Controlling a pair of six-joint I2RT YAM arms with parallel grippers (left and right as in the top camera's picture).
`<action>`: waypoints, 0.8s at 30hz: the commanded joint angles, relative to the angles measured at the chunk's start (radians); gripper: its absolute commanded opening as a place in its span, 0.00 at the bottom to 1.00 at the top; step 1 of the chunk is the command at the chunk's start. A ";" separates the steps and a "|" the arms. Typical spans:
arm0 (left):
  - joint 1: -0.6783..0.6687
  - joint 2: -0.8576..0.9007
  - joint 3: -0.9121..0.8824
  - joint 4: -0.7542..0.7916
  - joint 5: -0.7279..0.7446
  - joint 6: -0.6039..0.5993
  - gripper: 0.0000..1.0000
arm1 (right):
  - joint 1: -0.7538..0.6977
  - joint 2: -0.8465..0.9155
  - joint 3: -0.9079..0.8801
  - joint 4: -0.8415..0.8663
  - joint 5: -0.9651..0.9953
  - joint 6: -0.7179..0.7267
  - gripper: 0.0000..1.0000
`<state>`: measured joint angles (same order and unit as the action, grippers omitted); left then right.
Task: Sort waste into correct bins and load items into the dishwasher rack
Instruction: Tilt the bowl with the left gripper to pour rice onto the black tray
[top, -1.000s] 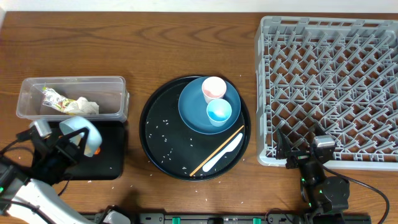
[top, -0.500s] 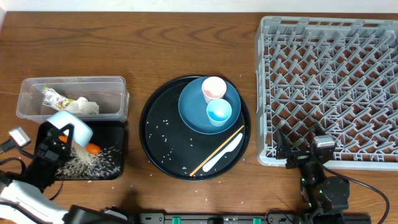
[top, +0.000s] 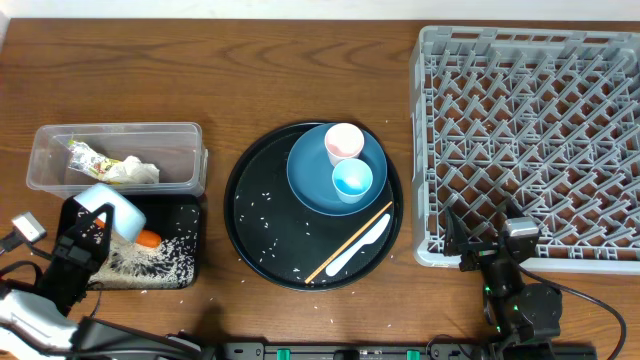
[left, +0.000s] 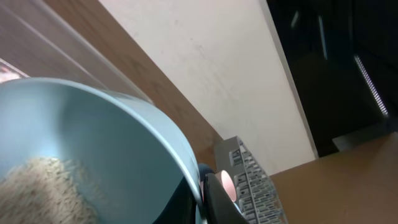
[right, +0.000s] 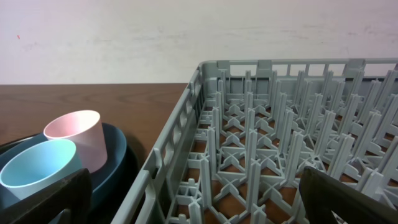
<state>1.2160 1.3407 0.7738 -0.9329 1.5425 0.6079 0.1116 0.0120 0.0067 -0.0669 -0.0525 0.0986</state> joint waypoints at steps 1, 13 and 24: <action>0.005 0.026 0.000 0.014 0.029 0.023 0.08 | -0.010 -0.003 -0.001 -0.004 0.000 0.005 0.99; 0.006 0.022 0.000 -0.017 0.031 -0.025 0.06 | -0.010 -0.003 -0.001 -0.004 0.000 0.005 0.99; 0.006 0.031 0.000 0.048 0.031 -0.030 0.06 | -0.010 -0.003 -0.001 -0.004 0.000 0.005 0.99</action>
<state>1.2160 1.3716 0.7738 -0.8883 1.5459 0.5941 0.1116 0.0120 0.0067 -0.0666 -0.0525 0.0986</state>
